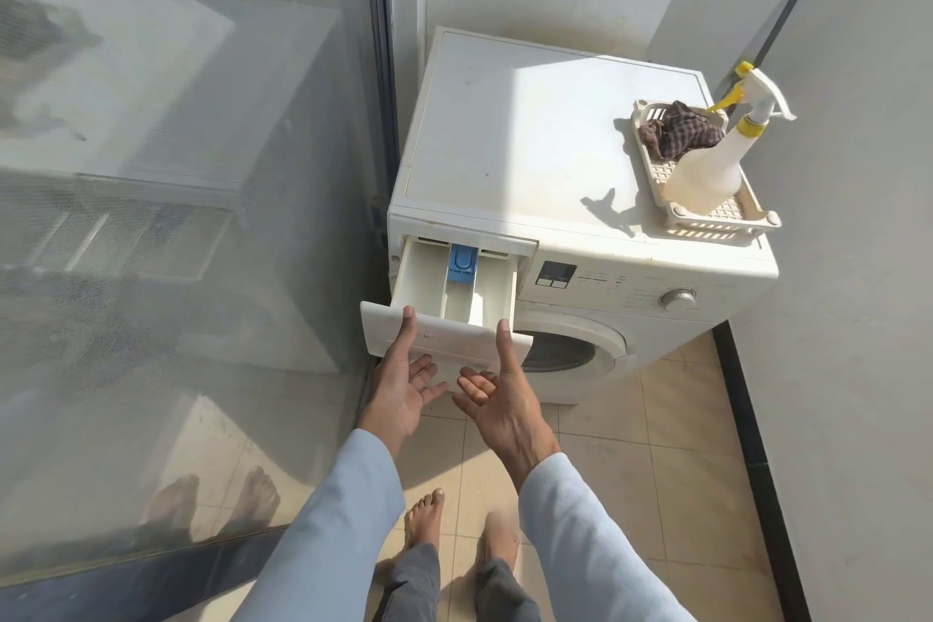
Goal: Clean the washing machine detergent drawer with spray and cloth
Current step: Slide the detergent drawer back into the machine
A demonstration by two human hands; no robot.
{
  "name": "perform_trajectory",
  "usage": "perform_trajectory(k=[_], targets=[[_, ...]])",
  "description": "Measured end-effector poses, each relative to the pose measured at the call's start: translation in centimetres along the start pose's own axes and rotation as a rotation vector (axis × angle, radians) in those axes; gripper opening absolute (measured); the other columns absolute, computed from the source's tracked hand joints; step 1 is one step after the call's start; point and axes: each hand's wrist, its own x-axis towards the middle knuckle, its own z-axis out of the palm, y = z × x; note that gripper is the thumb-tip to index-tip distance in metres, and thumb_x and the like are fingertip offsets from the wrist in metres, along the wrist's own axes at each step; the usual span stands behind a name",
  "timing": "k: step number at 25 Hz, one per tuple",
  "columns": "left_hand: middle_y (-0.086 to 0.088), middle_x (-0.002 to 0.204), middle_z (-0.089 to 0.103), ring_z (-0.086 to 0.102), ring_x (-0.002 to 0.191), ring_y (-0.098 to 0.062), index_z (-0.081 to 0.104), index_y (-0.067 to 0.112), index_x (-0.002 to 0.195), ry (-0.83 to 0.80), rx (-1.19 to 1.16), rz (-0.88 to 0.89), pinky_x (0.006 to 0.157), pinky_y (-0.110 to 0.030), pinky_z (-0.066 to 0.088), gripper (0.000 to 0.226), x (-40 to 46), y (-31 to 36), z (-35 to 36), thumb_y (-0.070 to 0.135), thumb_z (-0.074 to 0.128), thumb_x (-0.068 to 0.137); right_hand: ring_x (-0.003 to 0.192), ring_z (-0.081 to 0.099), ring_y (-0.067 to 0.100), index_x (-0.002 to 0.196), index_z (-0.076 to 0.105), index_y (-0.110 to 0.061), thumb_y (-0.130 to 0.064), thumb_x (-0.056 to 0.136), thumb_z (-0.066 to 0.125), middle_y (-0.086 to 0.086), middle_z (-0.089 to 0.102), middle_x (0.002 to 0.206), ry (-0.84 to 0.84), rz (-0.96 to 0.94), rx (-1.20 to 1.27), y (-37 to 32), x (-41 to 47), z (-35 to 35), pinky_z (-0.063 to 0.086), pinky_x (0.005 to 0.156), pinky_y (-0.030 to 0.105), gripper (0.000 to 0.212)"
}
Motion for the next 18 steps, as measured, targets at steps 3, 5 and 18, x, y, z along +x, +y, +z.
perform_trajectory(k=[3, 5, 18], targets=[[-0.017, 0.119, 0.064, 0.062, 0.120, -0.034, 0.040, 0.011, 0.153, -0.002, -0.013, 0.013, 0.108, -0.051, 0.048, 0.080, 0.3, 0.2, 0.3, 0.053, 0.069, 0.091, 0.114, 0.062, 0.038, 0.133, 0.048, 0.003, -0.055, 0.080, 0.077, 0.026, 0.062, 0.121, -0.021, -0.006, 0.029, -0.2, 0.6, 0.5, 0.047, 0.110, 0.049, 0.083], [-0.013, 0.109, 0.069, 0.069, 0.107, -0.030, 0.045, 0.010, 0.150, 0.013, 0.025, 0.034, 0.100, -0.044, 0.052, 0.078, 0.7, 0.4, 0.8, 0.053, 0.071, 0.090, 0.112, 0.064, 0.038, 0.131, 0.051, 0.002, -0.052, 0.079, 0.079, 0.028, 0.064, 0.120, 0.012, -0.040, 0.051, -0.9, 1.3, 0.9, 0.050, 0.107, 0.048, 0.080], [-0.015, 0.108, 0.077, 0.079, 0.091, -0.024, 0.064, 0.009, 0.132, 0.065, 0.033, 0.123, 0.086, -0.040, 0.061, 0.104, 8.0, 3.8, 5.4, 0.068, 0.083, 0.047, 0.101, 0.074, 0.035, 0.107, 0.063, 0.004, -0.053, 0.068, 0.087, 0.029, 0.071, 0.113, 0.107, -0.106, 0.066, -6.0, 7.5, 4.5, 0.060, 0.094, 0.041, 0.073]])
